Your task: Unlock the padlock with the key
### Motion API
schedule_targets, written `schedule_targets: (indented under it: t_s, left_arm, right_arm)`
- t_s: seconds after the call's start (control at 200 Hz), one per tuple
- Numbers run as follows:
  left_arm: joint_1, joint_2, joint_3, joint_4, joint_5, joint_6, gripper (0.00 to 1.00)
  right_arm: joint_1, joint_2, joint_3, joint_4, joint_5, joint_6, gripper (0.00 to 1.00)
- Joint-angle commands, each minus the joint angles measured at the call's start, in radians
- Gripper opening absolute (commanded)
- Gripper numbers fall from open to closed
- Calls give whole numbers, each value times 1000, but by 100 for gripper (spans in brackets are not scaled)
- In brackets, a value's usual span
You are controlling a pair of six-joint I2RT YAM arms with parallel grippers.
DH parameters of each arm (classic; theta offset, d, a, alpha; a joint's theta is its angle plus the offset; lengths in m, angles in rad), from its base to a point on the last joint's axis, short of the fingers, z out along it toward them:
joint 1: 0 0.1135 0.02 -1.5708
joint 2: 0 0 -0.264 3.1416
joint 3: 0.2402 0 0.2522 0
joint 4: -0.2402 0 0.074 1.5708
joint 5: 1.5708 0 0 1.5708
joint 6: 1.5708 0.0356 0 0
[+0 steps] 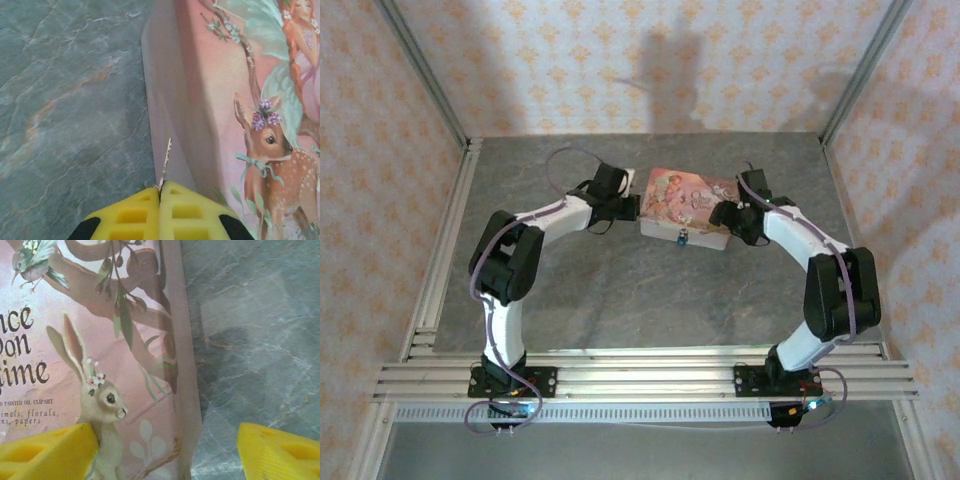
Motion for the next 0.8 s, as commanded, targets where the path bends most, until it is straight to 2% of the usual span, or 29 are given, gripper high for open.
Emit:
schedule_targets:
  t_s: [0.0, 0.195, 0.415, 0.796]
  left_arm:
    - [-21, -103, -100, 48, 17, -18, 0]
    - [-8, -259, -272, 55, -33, -21, 0]
    - [53, -361, -358, 32, -50, -23, 0]
    - [112, -455, -349, -31, -73, -10, 0]
  right_arm:
    - [75, 64, 23, -4, -85, -56, 77]
    - [150, 105, 58, 5, -109, -52, 76]
    - [187, 96, 35, 56, -97, 70, 76]
    - [191, -152, -76, 68, -26, 126, 78]
